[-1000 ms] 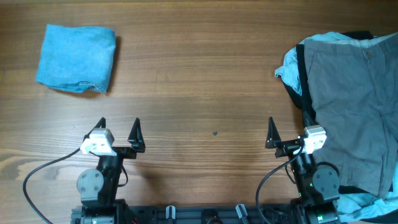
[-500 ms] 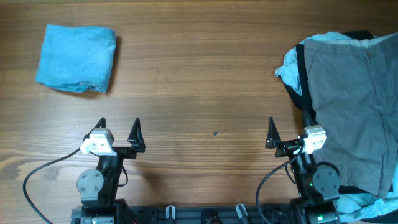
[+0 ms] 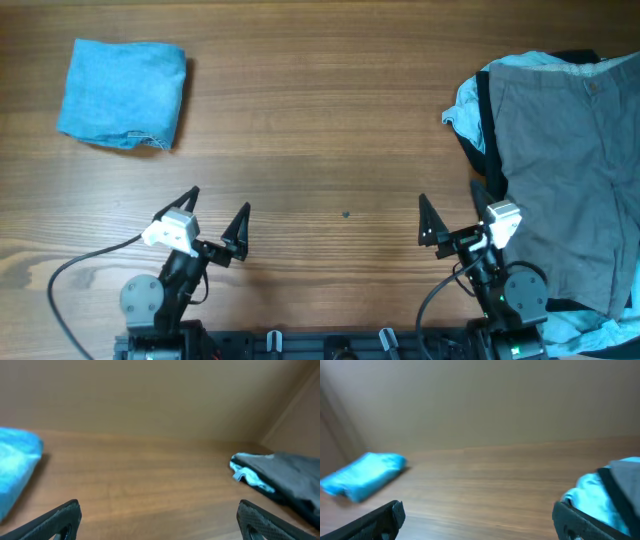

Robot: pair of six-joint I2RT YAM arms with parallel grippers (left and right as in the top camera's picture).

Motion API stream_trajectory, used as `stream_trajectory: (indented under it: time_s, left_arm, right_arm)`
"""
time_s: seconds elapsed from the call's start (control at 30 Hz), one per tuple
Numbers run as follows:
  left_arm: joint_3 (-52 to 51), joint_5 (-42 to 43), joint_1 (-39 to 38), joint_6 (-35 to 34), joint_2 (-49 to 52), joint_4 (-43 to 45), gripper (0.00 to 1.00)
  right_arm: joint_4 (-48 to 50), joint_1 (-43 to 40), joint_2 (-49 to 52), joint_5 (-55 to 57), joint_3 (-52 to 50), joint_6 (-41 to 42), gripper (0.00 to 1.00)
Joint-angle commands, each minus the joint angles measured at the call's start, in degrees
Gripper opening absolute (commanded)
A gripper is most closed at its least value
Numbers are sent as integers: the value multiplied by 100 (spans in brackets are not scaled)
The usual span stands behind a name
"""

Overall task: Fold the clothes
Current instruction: 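Reach the right gripper to the grey shorts on the right pile and grasp them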

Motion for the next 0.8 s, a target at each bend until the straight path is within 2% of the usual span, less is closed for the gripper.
stream_trajectory:
  time_s: [0.0,0.07,0.17,0.27,0.33,0.4,0.43,0.53,0.57,0.63,0.7,0.77]
  left_arm:
    - [1093,-494,-37,-205,341,-330,100]
    - [1777,-767,-37,-468,990,-822,100]
    - [3086,-761,-37,-481,2750,-1740,100]
    - [4343,-763,-37,-479,4524,-2616,100]
    - [5324,-761,-37,-479,5742,-3418,100]
    - [5967,-763,-37,-433,6509,-3982,100]
    - [6100,-763,-37,-433,6743,-4079,100]
    - [6118,-741,-35,-437,6946,-4100,100]
    - [6118,-741,-37,-437,6933,-4120,100]
    - [6118,-739,-37,-437,6929,-4162,100]
    - [6118,-739,-37,-439,6929,-4242,100]
    - [6118,-739,-37,-437,6929,-4360,100]
  right_arm:
    - [0,-24,177,-319,704,892,100]
    - [-308,-24,538,-321,1211,929,100]
    - [-1128,-24,1764,-367,2291,925,100]
    - [-2286,-24,3397,-365,3589,713,100]
    - [-3244,-24,4872,-367,4677,175,100]
    - [-3812,-24,5908,-905,5434,114,100]
    - [-3989,-24,6373,-1290,5676,114,100]
    - [-3580,-85,7257,-1311,5777,-7,100]
    - [-3416,-173,7488,-1082,5777,170,100]
    - [-3134,-494,7882,186,5777,623,98]
    - [-2774,-975,8179,1049,5777,756,92]
    - [-2380,-1613,8609,1322,5777,798,85]
